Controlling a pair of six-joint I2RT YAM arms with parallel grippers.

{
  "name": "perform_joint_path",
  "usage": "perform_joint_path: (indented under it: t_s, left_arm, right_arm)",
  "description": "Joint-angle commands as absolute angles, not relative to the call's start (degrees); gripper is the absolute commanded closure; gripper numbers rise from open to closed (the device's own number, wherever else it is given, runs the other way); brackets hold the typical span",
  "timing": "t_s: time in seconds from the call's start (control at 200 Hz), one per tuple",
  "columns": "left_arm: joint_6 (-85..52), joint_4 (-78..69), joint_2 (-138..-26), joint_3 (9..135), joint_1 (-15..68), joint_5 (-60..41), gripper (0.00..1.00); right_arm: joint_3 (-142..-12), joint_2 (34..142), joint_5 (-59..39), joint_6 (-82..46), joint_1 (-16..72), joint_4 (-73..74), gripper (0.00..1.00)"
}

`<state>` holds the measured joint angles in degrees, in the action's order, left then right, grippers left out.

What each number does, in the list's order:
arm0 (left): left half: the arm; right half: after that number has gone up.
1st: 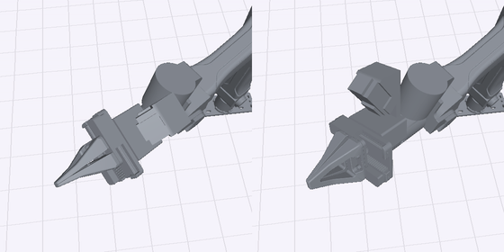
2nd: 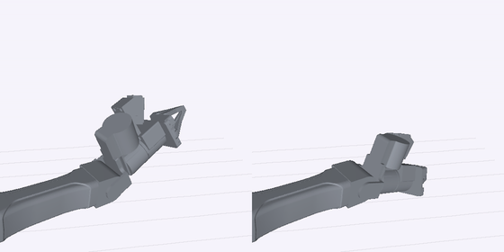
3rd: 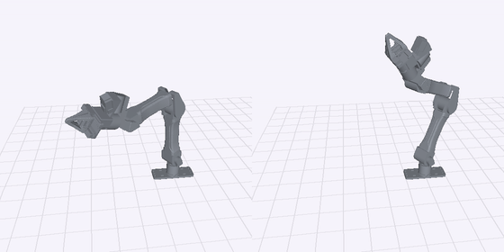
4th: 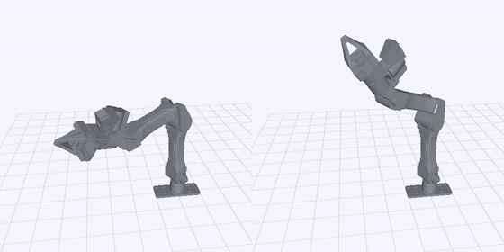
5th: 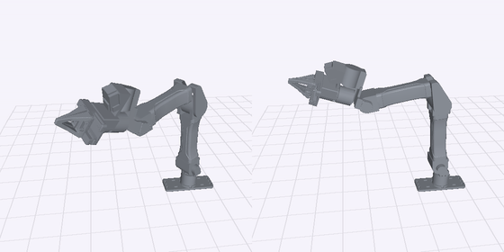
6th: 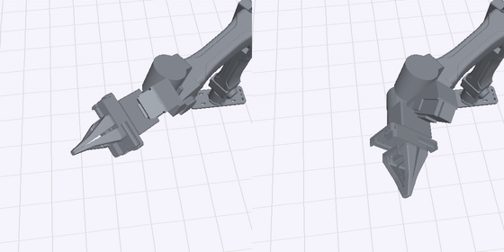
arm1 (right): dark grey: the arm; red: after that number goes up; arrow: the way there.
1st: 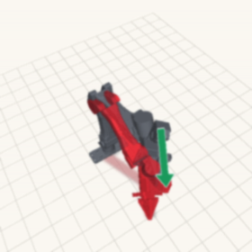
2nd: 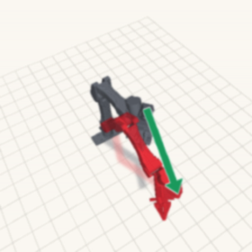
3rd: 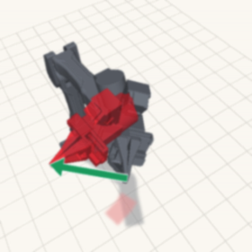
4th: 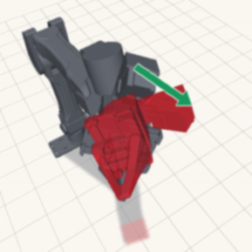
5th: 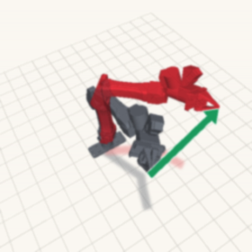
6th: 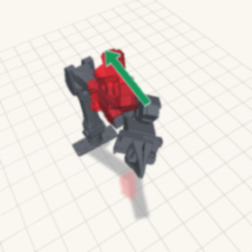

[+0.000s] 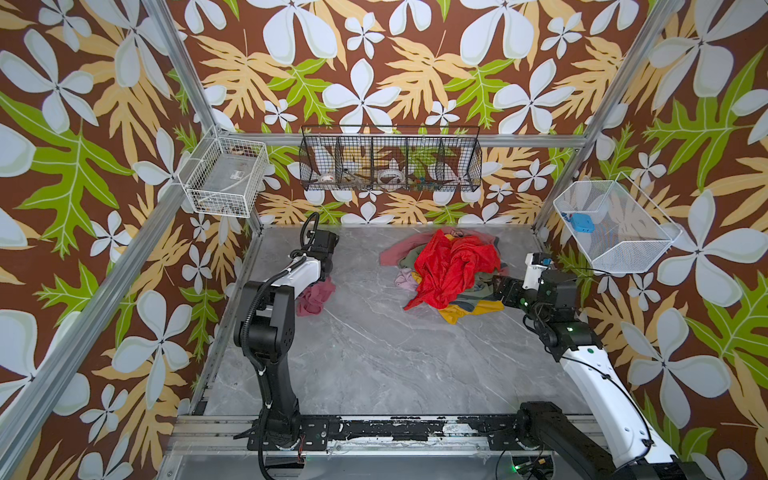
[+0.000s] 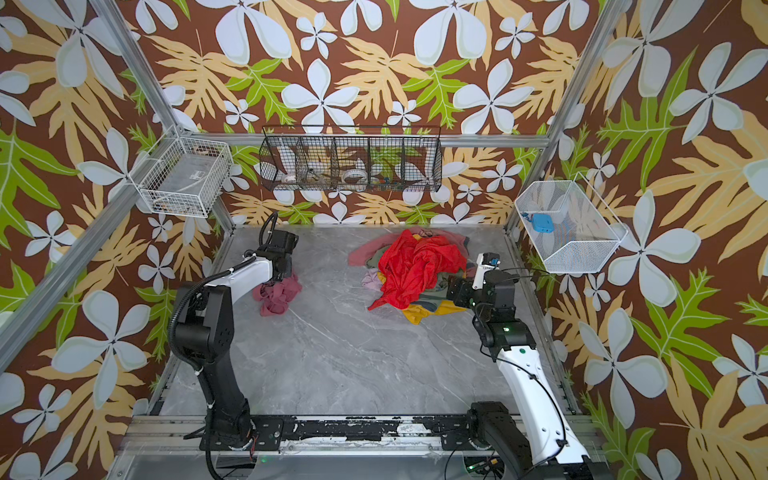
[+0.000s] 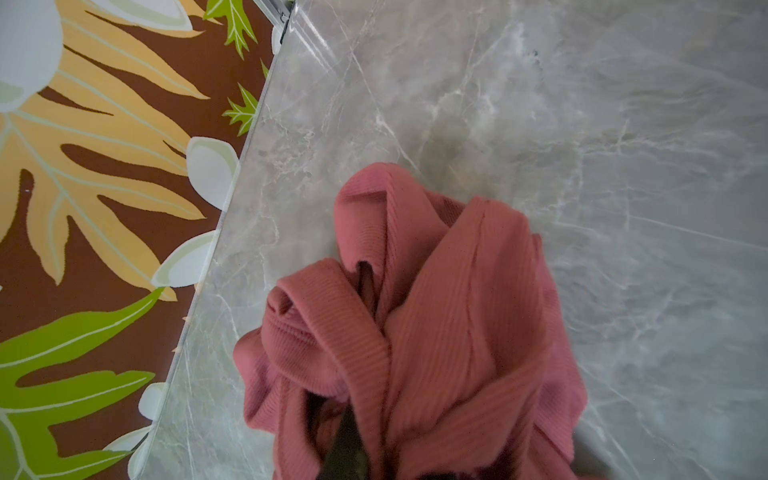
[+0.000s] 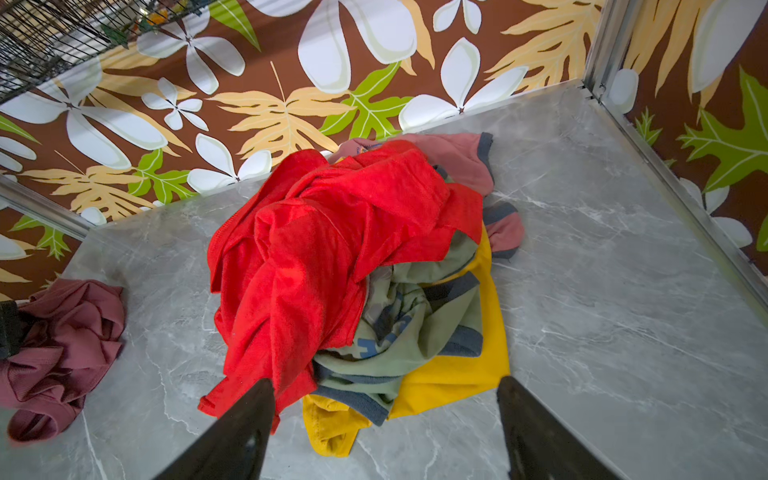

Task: Pick out a specific cloth from the pile
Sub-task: 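Lower the dusty-rose cloth onto the table beside the pile with the left gripper, then open the left gripper and release the dusty-rose cloth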

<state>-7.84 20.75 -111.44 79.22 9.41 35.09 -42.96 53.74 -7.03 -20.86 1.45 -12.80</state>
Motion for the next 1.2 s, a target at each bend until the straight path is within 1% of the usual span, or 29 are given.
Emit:
perform_joint_path:
  t_s: [0.0,0.26,0.47,0.576,0.666,0.706,0.766,0.896,1.141,1.161,1.191]
  left_arm:
    - [-8.5,18.5,-112.3,79.5,9.2,36.1,1.0]
    - [-11.1,20.7,-117.1,78.9,9.3,33.9,1.0]
    - [-12.3,20.9,-118.0,78.0,9.3,32.5,1.0]
    - [-12.1,20.7,-117.4,78.1,9.3,30.1,0.77]
    - [-12.2,20.6,-116.4,78.1,9.3,29.0,0.47]
    - [-12.4,20.4,-115.9,78.0,9.3,29.2,0.4]
    - [-12.4,20.0,-115.0,77.6,9.3,29.3,0.34]
    - [-12.8,19.4,-112.7,77.0,9.3,28.5,0.25]
    - [-13.6,17.3,-104.8,74.3,9.4,25.9,0.14]
    - [-13.6,17.0,-104.0,73.8,9.4,25.4,0.1]
    - [-13.7,16.5,-102.7,73.2,9.4,25.0,0.08]
  right_arm:
    - [-41.9,54.4,-5.7,-19.9,1.4,-12.1,0.16]
    - [-40.3,54.1,-4.9,-18.9,1.5,-11.3,0.15]
    - [-40.0,54.8,-4.3,-18.0,1.5,-11.2,0.14]
    - [-39.4,55.0,-4.2,-17.9,1.4,-10.7,0.14]
    - [-39.4,55.1,-4.1,-17.6,1.5,-11.0,0.14]
    - [-39.6,55.1,-4.0,-17.3,1.4,-11.2,0.14]
    - [-39.8,55.0,-3.5,-16.8,1.5,-11.5,0.13]
    - [-40.5,55.0,-2.6,-15.7,1.5,-12.2,0.12]
    - [-40.7,55.5,-1.3,-14.2,1.4,-12.0,0.11]
    - [-40.6,55.5,-1.0,-13.9,1.5,-11.8,0.11]
    - [-40.4,55.6,-0.8,-13.7,1.4,-11.5,0.1]
